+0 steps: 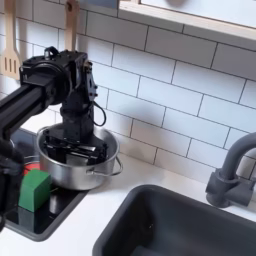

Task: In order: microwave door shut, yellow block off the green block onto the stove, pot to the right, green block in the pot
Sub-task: 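Drag the pot to the right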

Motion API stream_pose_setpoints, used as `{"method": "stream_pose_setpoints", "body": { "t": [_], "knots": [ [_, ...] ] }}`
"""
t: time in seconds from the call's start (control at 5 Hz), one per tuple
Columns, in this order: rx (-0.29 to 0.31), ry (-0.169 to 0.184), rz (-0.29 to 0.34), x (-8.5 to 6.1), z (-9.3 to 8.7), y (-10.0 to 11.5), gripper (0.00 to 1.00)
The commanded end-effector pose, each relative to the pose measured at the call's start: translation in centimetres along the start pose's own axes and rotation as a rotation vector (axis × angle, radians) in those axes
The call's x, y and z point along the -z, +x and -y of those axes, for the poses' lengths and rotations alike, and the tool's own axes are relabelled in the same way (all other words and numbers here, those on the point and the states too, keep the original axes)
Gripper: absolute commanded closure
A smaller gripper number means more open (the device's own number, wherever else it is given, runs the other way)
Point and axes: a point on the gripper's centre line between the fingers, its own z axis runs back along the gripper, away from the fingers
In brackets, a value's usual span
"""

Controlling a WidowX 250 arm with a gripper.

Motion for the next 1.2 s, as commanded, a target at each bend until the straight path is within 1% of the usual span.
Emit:
{"method": "stream_pose_setpoints", "body": {
  "t": [0.0,0.2,0.4,0.8,1.0],
  "knots": [
    [0.012,0.014,0.044,-1.9,0.1,0.2,0.00],
    [0.012,0.013,0.069,-2.9,0.2,0.3,0.00],
    [0.020,0.011,0.069,-3.0,0.4,0.2,0.00],
    [0.016,-0.010,0.093,-4.9,0.9,0.2,0.00],
    [0.016,-0.028,0.112,-6.2,1.1,-0.1,0.00]
  ]
}}
